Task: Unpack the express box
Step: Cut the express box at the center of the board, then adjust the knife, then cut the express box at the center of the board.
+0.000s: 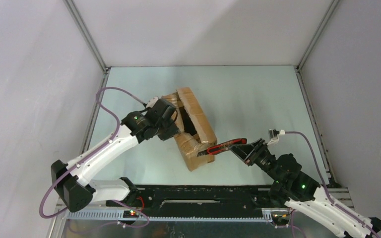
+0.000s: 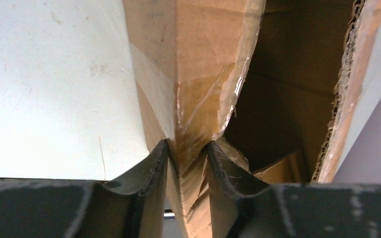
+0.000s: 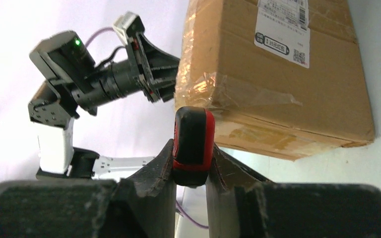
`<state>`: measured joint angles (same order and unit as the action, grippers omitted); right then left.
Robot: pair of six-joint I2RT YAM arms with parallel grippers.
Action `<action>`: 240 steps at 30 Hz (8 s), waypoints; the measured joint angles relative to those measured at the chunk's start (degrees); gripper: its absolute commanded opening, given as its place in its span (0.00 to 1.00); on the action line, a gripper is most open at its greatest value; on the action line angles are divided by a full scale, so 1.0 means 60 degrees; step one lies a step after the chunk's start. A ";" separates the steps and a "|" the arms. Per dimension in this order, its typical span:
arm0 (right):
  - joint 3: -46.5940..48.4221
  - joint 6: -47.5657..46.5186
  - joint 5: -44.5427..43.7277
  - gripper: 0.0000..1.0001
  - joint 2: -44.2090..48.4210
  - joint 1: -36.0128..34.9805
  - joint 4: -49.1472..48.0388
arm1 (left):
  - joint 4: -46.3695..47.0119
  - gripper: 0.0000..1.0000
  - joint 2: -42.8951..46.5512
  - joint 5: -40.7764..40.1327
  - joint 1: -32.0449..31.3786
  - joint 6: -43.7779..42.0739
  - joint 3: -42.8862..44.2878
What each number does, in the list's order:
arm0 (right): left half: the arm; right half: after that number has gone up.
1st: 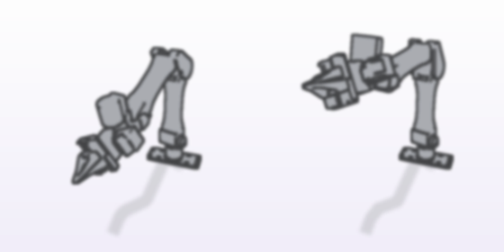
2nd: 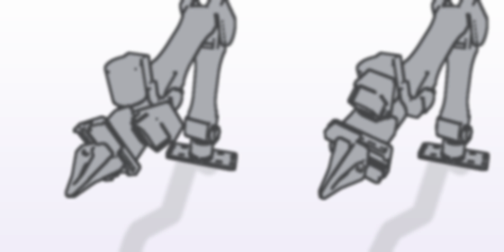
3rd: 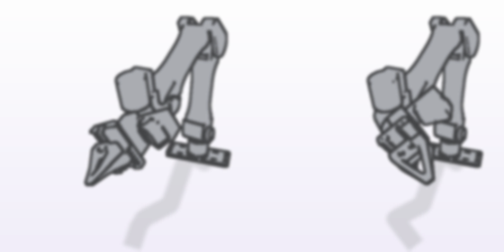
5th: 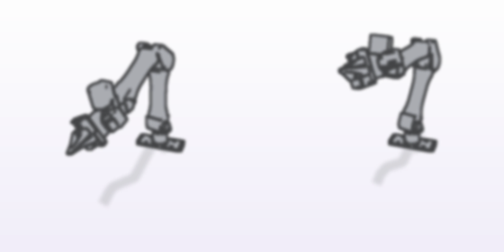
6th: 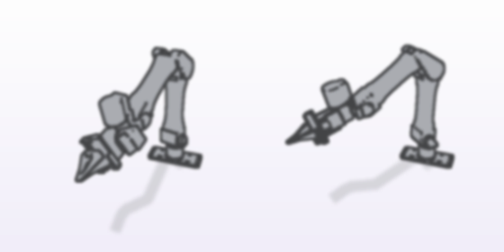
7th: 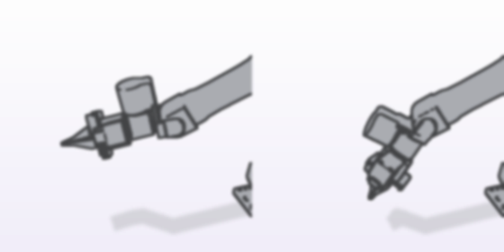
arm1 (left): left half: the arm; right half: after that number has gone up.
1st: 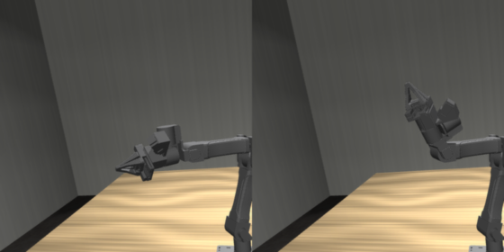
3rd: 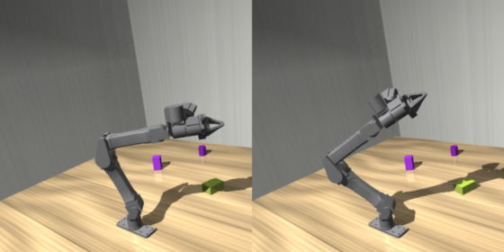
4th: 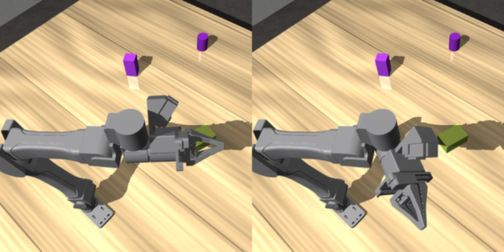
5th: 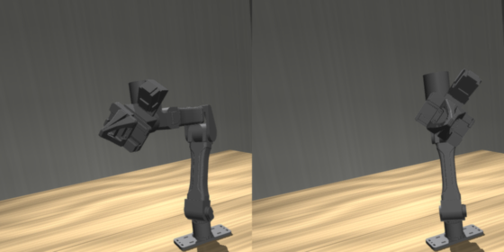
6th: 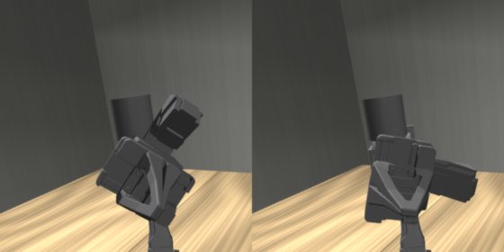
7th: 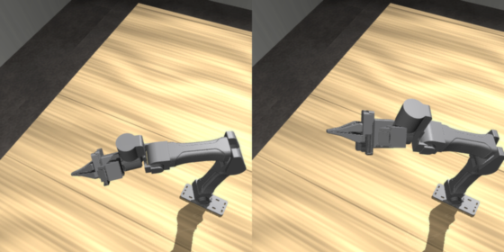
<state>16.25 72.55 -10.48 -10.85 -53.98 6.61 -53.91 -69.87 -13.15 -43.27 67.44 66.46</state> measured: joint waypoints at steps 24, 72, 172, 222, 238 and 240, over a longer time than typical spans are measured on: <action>0.3646 -0.3574 0.4360 0.00 -0.2222 0.0036 -0.0903 | 0.4255 0.95 0.2692 0.8098 0.0004 -0.6747 0.0827; 0.6025 -0.0645 0.0160 0.83 -0.4295 -0.0627 0.2167 | 1.1497 0.00 0.2787 -0.2820 -0.5603 -2.0833 -0.4324; 0.4167 -0.0765 0.6244 0.00 -0.1377 0.3614 0.4452 | 0.4379 0.94 0.3646 -0.3402 -0.4382 -1.0557 -0.0029; 0.1115 0.0637 0.4736 0.00 -0.0488 0.1169 0.2313 | -0.2229 1.00 0.0306 -0.0667 0.2521 -0.1555 0.2189; 0.1115 0.0634 0.4765 0.00 -0.0790 0.1166 0.2084 | -0.3588 1.00 -0.2415 -0.0295 0.1049 0.0007 0.4433; 0.1115 0.0634 0.4772 0.00 -0.0798 0.1166 0.2073 | -0.3741 1.00 -0.2805 -0.0193 0.0994 0.0073 0.4634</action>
<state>22.94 76.36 18.15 -15.64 -46.98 19.05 -76.36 -86.70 -14.31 -37.30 67.88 94.26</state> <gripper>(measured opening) 0.262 0.996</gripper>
